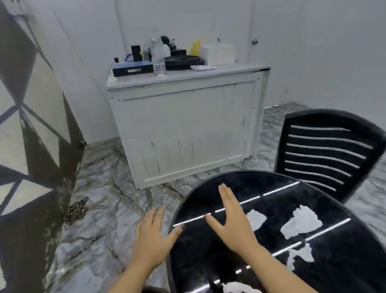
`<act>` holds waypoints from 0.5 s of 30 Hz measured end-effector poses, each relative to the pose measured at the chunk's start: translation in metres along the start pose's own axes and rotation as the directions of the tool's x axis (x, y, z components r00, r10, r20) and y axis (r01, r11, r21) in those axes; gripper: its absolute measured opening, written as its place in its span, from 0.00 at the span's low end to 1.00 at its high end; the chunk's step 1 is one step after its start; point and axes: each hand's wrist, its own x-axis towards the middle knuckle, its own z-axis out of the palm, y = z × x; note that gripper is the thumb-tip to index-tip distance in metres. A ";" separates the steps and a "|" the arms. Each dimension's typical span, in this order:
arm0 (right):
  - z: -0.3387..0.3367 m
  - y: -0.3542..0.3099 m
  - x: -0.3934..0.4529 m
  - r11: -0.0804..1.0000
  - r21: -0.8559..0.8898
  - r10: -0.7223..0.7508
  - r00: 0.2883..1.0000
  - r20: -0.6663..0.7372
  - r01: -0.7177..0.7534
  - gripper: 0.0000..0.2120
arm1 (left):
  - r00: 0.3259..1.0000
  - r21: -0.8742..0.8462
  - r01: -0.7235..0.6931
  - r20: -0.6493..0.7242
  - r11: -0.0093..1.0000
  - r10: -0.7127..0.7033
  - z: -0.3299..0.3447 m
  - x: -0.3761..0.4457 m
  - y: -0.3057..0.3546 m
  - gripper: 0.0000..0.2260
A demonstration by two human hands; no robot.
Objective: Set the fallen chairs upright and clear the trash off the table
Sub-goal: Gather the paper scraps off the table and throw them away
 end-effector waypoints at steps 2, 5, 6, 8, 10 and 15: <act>-0.037 0.025 -0.001 0.997 -0.025 0.077 0.995 -0.061 -0.079 0.37 | 0.998 -0.018 -0.057 0.017 0.998 0.057 0.010 0.012 0.028 0.35; -0.088 0.065 -0.012 0.978 -0.064 0.188 0.973 -0.134 -0.197 0.37 | 0.986 -0.025 -0.157 0.056 0.987 0.158 0.030 0.023 0.071 0.34; -0.103 0.076 -0.018 0.968 -0.078 0.225 0.963 -0.151 -0.238 0.38 | 0.980 -0.022 -0.184 0.073 0.983 0.185 0.037 0.025 0.083 0.33; -0.126 0.095 -0.029 0.948 -0.094 0.284 0.942 -0.177 -0.303 0.38 | 0.968 -0.015 -0.224 0.112 0.974 0.225 0.049 0.028 0.105 0.34; -0.143 0.108 -0.038 0.931 -0.095 0.329 0.924 -0.197 -0.351 0.39 | 0.952 -0.009 -0.265 0.153 0.964 0.263 0.058 0.031 0.124 0.34; -0.163 0.133 -0.051 0.896 -0.092 0.411 0.890 -0.199 -0.434 0.40 | 0.909 -0.055 -0.325 0.257 0.944 0.328 0.079 0.040 0.152 0.34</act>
